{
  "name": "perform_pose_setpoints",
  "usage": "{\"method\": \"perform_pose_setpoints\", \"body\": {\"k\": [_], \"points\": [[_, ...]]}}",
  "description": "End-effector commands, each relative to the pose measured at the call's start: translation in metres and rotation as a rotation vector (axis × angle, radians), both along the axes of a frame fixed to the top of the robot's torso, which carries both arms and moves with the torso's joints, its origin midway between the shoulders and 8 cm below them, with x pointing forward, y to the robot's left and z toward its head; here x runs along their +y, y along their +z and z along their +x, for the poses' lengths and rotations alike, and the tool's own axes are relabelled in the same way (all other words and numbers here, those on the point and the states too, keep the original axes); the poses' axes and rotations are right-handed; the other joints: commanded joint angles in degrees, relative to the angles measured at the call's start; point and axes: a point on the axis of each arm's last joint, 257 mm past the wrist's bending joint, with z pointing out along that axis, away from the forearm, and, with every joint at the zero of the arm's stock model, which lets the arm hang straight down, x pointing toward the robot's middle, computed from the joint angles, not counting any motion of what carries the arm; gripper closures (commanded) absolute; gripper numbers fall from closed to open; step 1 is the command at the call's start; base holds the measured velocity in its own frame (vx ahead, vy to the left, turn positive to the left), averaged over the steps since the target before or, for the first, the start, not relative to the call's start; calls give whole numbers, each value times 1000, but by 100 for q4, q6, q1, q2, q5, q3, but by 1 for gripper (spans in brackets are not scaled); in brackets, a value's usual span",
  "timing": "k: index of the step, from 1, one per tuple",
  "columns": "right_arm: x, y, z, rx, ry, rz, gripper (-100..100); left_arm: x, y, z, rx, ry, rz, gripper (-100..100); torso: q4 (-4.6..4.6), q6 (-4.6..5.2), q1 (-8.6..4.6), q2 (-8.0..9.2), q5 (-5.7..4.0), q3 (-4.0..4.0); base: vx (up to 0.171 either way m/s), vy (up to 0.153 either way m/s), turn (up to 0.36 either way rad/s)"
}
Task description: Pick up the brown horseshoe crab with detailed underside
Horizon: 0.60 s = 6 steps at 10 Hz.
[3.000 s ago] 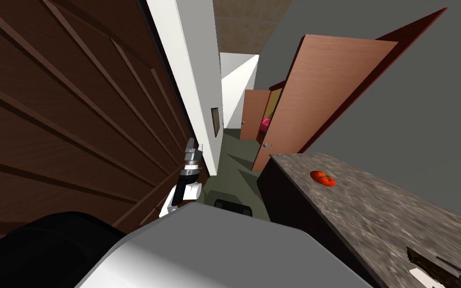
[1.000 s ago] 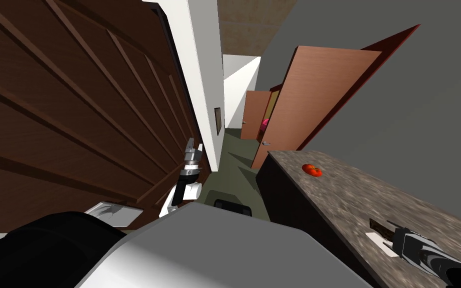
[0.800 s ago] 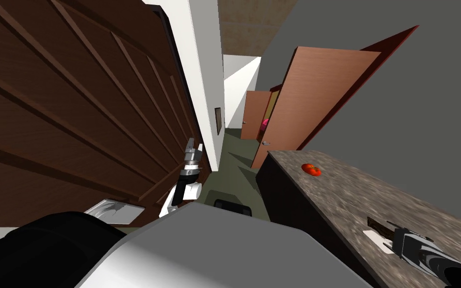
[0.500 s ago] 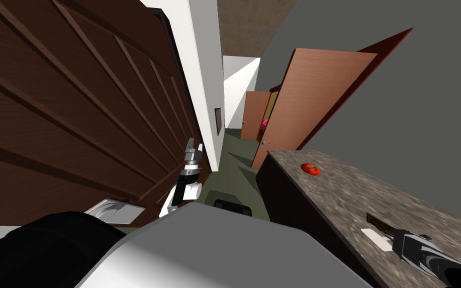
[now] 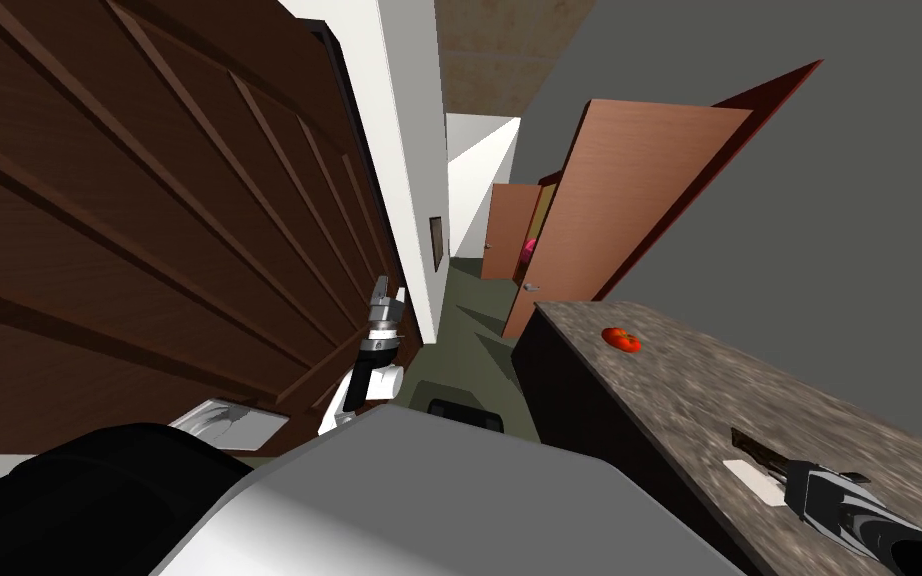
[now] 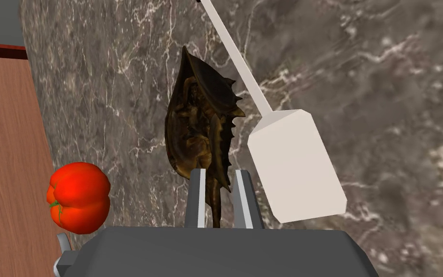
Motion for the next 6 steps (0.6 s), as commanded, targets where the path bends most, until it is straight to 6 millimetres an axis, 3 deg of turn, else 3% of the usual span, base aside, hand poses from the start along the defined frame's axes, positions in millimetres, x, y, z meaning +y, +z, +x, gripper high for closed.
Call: {"method": "perform_pose_setpoints", "body": {"k": [1,2,3,4,6], "points": [[2,-3,-2,4,9,9,100,0,0,0,0,0,0,0,0,0,0,0,0,0,69,15,-20],[10,-19,-19,33,23,29,100,0,0,0,0,0,0,0,-2,-4,1,-7,3,-5,92,4,-7],[5,-7,-11,6,20,22,100,0,0,0,0,0,0,0,-7,1,-3,-15,-6,-10,75,7,-15],[15,-26,-31,43,36,47,100,0,0,0,0,0,0,0,-7,-3,-6,-14,-9,-11,78,6,-14],[6,-7,-19,-1,27,29,100,0,0,0,0,0,0,0,-15,-2,-9,-11,-39,-13,44,11,-12]]}}
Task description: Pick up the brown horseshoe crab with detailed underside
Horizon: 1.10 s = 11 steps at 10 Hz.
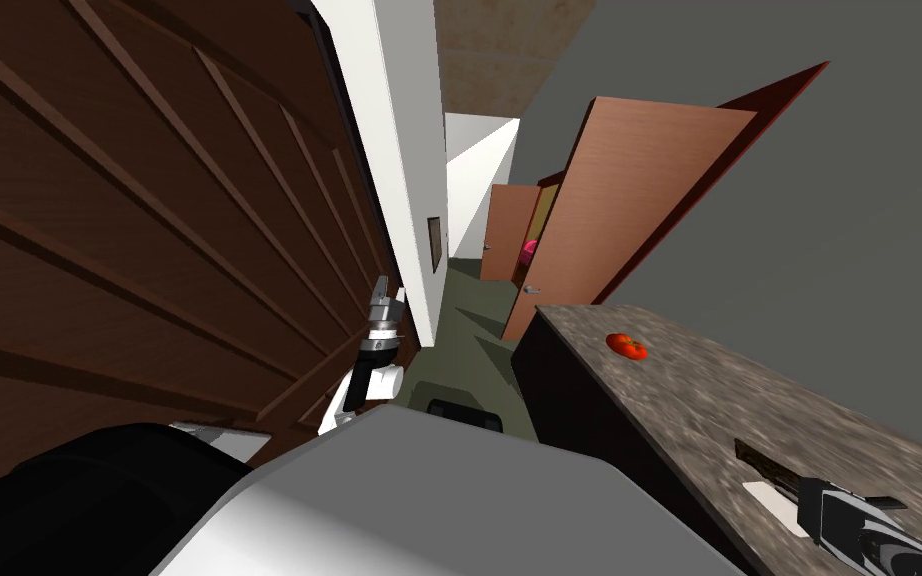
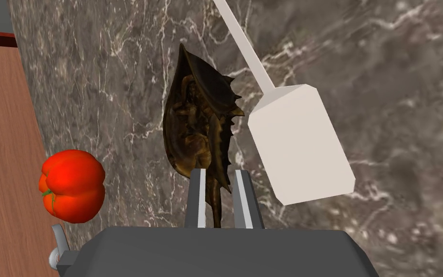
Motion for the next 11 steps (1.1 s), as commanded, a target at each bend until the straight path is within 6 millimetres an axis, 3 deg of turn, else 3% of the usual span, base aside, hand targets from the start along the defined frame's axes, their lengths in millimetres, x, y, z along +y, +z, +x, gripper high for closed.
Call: {"method": "perform_pose_setpoints", "body": {"k": [1,3,4,6,7,9,10,11], "points": [[4,-11,-17,23,12,12,100,0,0,0,0,0,0,0,0,0,0,0,0,0,54,14,6],[-3,4,-7,-17,2,2,100,0,0,0,0,0,0,0,-2,4,-3,-5,-5,-3,40,8,-16],[6,-12,-29,20,17,20,100,0,0,0,0,0,0,0,0,0,-3,1,-2,0,53,-3,3],[-4,5,-20,-19,6,3,100,0,0,0,0,0,0,0,-3,5,-5,-5,-5,-3,47,12,-17],[6,-11,-43,16,21,24,100,0,0,0,0,0,0,0,0,0,-2,-1,0,-1,59,7,5],[-5,7,-35,-21,8,1,100,0,0,0,0,0,0,0,-2,6,-1,-4,-2,-3,43,9,-16],[1,-3,-57,5,17,14,100,0,0,0,0,0,0,0,0,1,-2,2,0,1,45,4,5],[-7,9,-52,-18,8,-2,100,0,0,0,0,0,0,0,-2,9,-2,2,-6,1,56,13,-24]]}}
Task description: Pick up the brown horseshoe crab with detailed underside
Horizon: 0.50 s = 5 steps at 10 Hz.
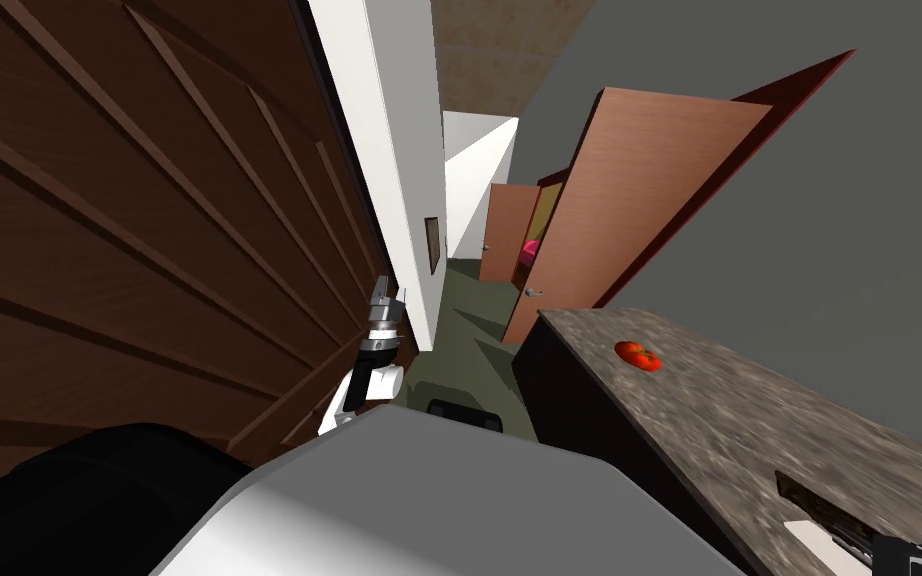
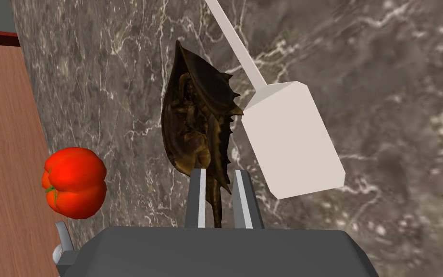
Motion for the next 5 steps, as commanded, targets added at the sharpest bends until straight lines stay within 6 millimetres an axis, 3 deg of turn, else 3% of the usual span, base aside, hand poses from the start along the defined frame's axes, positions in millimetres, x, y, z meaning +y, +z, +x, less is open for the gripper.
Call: {"method": "perform_pose_setpoints", "body": {"k": [1,3,4,5], "points": [[7,-8,-25,29,11,12,100,0,0,0,0,0,0,0,0,0,0,0,0,0,83,23,-10],[-6,12,-19,-10,-6,-18,100,0,0,0,0,0,0,0,-2,0,4,-5,1,-4,49,10,-12],[4,-2,-45,28,5,-1,100,0,0,0,0,0,0,0,0,-3,0,2,3,1,60,8,9],[-5,11,-42,4,-5,-20,100,0,0,0,0,0,0,0,-2,7,0,1,-7,0,63,6,-32]]}}
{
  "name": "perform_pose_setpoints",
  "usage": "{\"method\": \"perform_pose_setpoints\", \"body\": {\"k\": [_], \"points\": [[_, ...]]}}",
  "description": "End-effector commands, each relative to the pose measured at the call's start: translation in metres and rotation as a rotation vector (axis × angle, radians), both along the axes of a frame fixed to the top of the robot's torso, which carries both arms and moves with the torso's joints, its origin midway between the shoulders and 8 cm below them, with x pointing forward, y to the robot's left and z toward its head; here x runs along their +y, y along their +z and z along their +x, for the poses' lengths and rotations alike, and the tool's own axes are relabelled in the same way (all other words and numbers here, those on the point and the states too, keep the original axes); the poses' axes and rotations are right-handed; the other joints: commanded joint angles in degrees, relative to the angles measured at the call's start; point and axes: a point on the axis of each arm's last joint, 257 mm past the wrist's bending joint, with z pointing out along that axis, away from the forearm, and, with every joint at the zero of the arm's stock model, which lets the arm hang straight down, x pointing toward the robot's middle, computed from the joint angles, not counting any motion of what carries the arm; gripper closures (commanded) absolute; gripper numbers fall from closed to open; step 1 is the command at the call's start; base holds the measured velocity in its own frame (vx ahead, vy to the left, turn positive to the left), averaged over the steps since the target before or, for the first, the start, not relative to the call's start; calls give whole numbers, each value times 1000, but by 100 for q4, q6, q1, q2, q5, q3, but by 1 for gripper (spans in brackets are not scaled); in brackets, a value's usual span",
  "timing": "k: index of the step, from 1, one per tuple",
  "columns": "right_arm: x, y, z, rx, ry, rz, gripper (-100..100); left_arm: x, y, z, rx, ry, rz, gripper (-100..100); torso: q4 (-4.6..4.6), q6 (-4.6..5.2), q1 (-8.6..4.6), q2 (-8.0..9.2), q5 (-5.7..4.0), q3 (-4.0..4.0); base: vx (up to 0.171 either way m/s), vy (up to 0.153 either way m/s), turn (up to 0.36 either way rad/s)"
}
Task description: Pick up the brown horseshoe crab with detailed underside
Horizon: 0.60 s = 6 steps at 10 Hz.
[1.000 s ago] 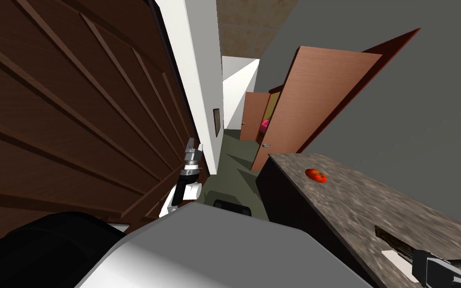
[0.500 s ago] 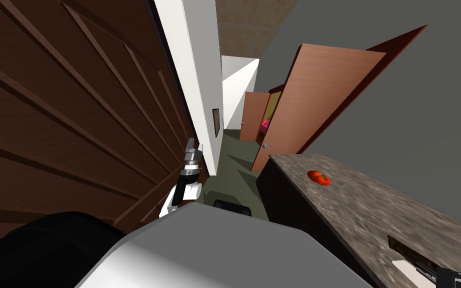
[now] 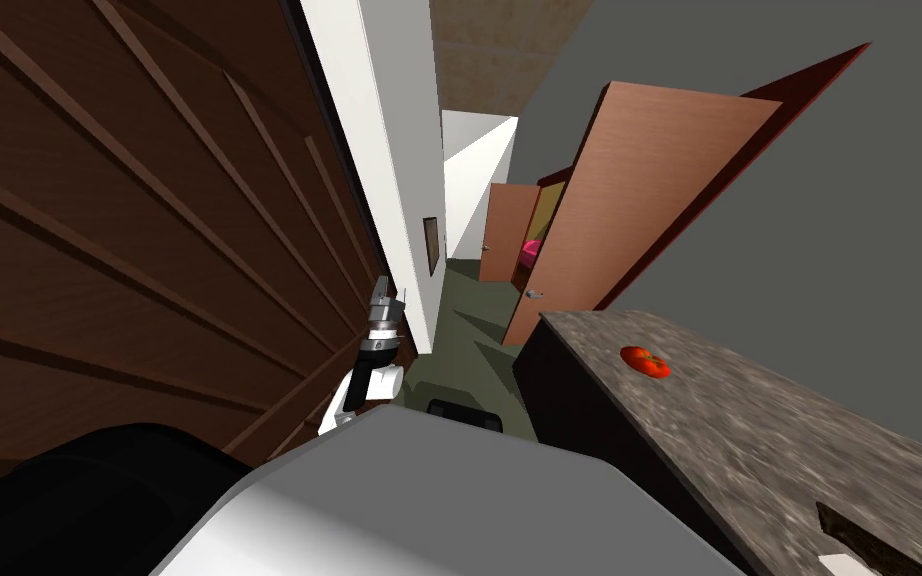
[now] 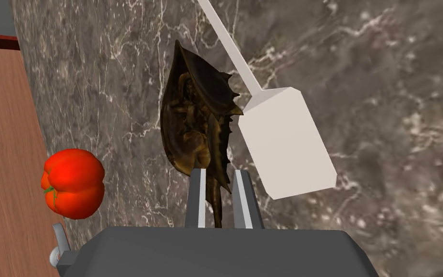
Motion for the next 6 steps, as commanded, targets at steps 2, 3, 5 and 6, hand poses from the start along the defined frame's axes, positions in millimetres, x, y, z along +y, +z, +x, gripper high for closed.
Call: {"method": "perform_pose_setpoints", "body": {"k": [2,3,5,6], "points": [[4,1,-28,17,1,-5,100,0,0,0,0,0,0,0,2,-4,0,7,3,4,39,1,1],[-5,14,-26,-5,-10,-25,100,0,0,0,0,0,0,0,1,5,2,6,-3,3,60,11,-24],[-5,13,-25,-5,-10,-25,100,0,0,0,0,0,0,0,3,-5,5,9,4,5,14,5,-7],[-6,14,-25,-7,-11,-27,0,0,0,0,0,0,0,0,4,-5,3,14,1,8,0,0,0]]}}
